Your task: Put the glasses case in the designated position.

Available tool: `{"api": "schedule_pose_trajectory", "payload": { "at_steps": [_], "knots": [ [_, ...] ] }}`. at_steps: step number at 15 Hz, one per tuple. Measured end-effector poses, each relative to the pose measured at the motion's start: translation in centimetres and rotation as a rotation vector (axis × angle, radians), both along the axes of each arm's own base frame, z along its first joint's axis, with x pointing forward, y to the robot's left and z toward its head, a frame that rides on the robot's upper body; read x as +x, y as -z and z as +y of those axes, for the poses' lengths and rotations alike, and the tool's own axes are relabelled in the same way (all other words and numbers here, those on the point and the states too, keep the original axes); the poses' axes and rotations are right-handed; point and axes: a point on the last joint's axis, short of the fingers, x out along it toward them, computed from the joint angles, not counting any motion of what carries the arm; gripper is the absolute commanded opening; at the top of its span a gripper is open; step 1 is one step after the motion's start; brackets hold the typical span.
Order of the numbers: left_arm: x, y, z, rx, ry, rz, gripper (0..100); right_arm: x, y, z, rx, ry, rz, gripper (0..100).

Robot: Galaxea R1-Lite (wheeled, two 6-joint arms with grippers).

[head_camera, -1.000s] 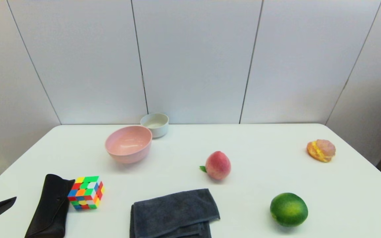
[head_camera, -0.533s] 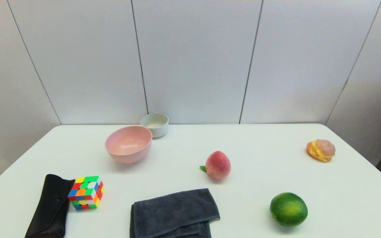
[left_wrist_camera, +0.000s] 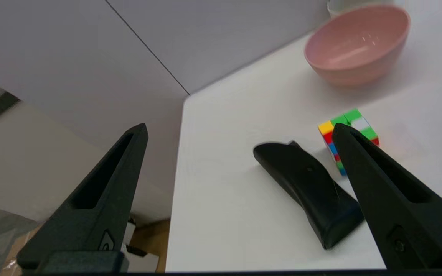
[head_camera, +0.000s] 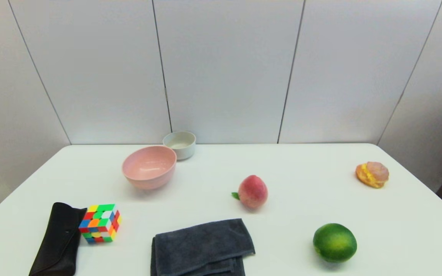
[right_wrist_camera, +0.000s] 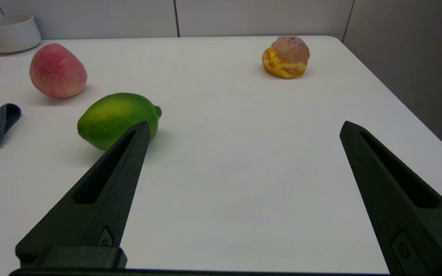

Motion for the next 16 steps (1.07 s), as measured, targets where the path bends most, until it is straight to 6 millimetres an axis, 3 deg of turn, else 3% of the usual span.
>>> {"api": "schedule_pose_trajectory", "payload": {
  "at_steps": [16],
  "knots": [
    [-4.2, 7.2, -0.1, -0.016, 0.042, -0.29, 100, 0.0, 0.0, 0.0, 0.0, 0.0, 0.0, 100]
  ]
}}
